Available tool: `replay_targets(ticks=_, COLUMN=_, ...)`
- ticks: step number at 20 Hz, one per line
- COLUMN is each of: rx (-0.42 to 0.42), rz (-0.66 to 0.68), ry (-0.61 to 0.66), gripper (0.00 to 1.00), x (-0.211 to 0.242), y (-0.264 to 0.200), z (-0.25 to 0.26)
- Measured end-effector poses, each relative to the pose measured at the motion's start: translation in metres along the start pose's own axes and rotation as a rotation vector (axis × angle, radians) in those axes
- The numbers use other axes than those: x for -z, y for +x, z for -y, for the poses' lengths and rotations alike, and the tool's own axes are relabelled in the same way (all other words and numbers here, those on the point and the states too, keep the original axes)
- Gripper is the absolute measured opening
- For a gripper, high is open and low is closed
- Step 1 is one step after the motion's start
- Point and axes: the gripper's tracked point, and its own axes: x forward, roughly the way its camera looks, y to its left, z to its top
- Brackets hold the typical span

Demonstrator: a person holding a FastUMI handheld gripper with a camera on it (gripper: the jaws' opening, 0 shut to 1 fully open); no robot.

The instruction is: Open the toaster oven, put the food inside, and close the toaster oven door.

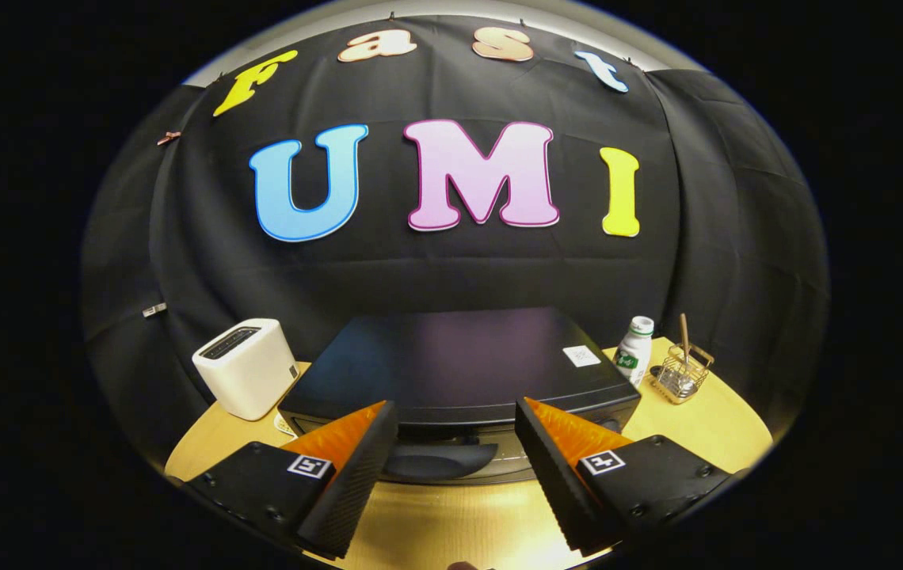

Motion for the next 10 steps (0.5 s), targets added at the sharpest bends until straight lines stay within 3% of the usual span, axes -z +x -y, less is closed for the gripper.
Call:
replay_targets(ticks=5, rx=0.029, rz=-0.035, ry=-0.023, gripper=0.99, x=0.021, y=0.014, z=-0.008)
replay_targets(ticks=10, rx=-0.001, rz=-0.076, ry=-0.046, gripper=0.99, x=0.036, y=0.007, z=-0.010)
